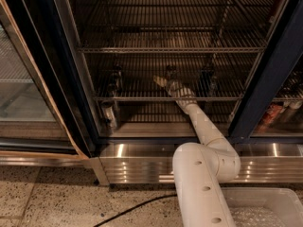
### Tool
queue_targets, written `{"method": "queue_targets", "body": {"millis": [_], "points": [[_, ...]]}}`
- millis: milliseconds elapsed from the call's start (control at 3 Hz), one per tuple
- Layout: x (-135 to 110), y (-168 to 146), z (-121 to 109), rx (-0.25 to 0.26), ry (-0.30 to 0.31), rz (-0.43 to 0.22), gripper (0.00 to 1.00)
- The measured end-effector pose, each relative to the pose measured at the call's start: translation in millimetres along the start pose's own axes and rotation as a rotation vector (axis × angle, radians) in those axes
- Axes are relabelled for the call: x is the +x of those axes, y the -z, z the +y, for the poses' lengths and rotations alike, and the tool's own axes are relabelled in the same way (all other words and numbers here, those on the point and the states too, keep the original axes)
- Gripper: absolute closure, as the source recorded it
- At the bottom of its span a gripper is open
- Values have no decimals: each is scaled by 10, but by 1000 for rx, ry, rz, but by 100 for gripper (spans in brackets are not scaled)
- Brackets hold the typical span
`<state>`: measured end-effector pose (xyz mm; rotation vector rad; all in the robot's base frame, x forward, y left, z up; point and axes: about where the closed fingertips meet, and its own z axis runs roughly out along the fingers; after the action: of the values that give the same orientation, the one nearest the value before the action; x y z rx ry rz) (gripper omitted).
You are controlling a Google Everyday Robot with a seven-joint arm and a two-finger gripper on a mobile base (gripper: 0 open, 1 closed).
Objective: Pick 7up can from bottom shelf of fridge
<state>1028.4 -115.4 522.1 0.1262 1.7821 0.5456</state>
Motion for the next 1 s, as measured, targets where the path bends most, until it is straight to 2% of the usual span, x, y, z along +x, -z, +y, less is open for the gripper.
{"method": "queue_targets", "body": {"millis": [333,667,1000], "points": [[-37,-16,-99,31,-7,-19,0],[-44,-17,-106,34,-6,-20,19],[-44,-17,-105,34,-6,-20,42]]}}
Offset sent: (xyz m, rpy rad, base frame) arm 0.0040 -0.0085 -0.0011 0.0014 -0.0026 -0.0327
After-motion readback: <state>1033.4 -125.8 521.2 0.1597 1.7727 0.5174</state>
